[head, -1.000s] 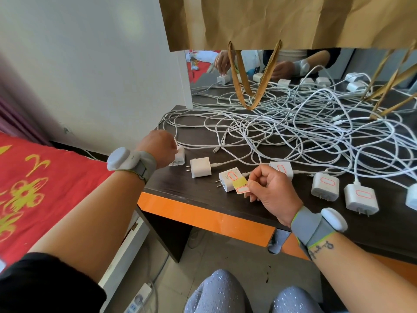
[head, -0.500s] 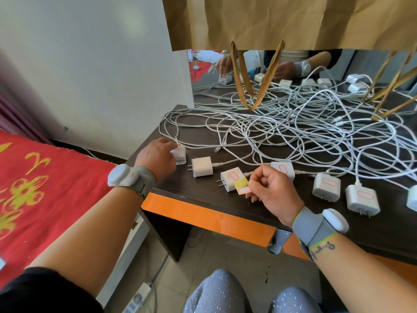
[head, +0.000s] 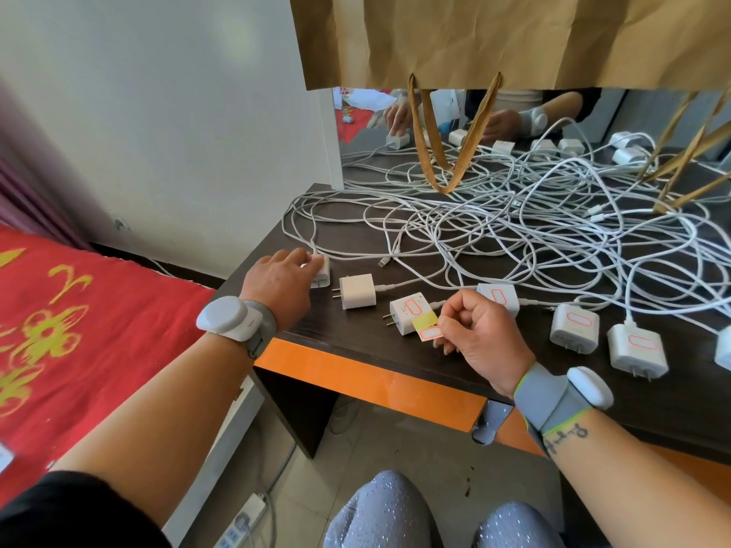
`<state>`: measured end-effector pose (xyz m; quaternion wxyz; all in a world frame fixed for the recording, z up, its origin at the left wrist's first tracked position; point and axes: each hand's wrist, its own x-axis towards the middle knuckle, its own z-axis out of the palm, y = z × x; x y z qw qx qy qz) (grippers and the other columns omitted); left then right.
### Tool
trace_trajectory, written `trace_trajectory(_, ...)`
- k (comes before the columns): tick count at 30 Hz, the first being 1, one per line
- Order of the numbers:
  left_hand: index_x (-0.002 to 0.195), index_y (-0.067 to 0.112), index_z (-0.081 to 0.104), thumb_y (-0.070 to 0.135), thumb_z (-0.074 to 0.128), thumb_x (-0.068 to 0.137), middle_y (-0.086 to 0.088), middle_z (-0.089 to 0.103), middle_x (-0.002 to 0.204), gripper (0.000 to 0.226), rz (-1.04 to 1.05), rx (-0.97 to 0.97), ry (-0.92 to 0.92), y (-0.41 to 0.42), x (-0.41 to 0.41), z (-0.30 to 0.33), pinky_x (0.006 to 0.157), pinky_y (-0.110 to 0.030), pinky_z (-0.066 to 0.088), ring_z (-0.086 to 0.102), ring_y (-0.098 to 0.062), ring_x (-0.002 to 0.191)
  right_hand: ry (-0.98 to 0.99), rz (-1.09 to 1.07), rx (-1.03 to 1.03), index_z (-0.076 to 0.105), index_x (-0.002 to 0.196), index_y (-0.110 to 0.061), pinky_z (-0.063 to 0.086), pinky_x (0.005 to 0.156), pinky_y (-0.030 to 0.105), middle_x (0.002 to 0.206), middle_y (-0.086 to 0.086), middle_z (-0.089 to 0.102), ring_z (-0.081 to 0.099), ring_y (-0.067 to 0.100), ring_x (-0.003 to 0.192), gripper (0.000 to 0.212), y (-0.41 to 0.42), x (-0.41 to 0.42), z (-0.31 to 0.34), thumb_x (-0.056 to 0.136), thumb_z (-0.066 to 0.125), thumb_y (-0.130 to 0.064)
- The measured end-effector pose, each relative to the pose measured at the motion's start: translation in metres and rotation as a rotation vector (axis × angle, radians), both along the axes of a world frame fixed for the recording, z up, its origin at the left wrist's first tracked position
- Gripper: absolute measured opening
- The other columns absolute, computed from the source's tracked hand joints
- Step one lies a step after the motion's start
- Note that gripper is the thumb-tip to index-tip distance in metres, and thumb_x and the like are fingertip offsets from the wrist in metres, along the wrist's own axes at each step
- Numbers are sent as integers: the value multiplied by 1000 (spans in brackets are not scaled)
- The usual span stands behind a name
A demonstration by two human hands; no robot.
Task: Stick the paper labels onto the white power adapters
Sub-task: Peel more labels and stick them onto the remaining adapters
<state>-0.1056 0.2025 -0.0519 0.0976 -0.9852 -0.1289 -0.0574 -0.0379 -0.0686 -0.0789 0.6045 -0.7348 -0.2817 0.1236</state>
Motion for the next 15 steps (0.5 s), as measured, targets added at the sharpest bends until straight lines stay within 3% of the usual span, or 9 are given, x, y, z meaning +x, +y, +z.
trace_trajectory(4,138,33,33,21,53,84,-3,49,132,59,-13,5,-5,-4,1,0,96,-38,41,47,-28,119,-10,-2,-12,56,74,-13,48,49,15,56,-1,67,63,9,51,15,0,0,1,82,57,-1)
trace_trajectory(10,143,20,25,22,53,85,-7,44,136,65,16,22,13,-11,2,-3,98,-38,39,46,-30,121,-3,-5,-26,56,75,-14,48,49,15,57,-2,68,64,10,53,14,0,0,1,82,58,-2)
trace_trajectory(15,142,21,26,22,55,82,-8,41,134,66,37,-12,7,-14,5,-4,97,-40,40,46,-31,119,3,-9,-31,56,75,-14,47,49,14,57,-1,68,63,8,51,14,0,0,2,82,58,-2)
